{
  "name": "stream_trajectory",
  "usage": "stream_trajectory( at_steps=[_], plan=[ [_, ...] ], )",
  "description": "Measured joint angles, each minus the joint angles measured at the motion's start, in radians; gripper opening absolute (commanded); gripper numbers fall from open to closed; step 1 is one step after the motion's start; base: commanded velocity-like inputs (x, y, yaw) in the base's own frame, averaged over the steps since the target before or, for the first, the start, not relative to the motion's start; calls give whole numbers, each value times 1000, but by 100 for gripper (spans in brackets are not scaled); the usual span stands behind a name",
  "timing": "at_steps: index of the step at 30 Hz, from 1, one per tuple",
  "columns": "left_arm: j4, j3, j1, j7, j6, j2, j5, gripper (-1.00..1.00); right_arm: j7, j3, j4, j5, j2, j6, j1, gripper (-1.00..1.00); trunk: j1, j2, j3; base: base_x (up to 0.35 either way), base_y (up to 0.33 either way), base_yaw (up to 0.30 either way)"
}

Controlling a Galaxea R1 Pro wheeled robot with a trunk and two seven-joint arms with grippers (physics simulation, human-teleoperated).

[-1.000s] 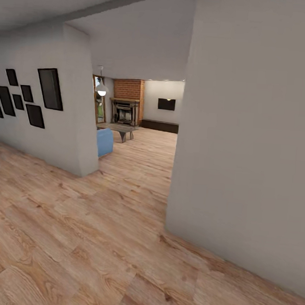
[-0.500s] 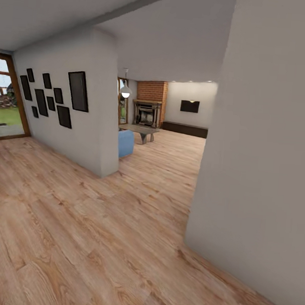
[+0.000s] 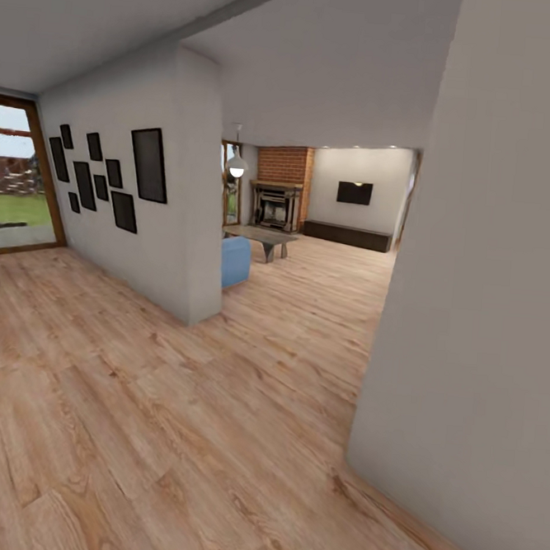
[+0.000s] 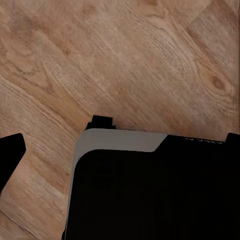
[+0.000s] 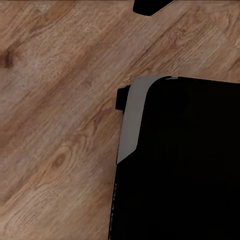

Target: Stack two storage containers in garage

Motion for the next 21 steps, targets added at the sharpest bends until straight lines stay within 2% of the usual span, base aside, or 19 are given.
stream_trajectory(
  at_steps=[21],
  plan=[
    [0, 0, 0, 0, 0, 1, 0, 100, 0, 0, 0, 0, 2, 1, 0, 100, 0, 0, 0, 323, 0, 0]
  ],
)
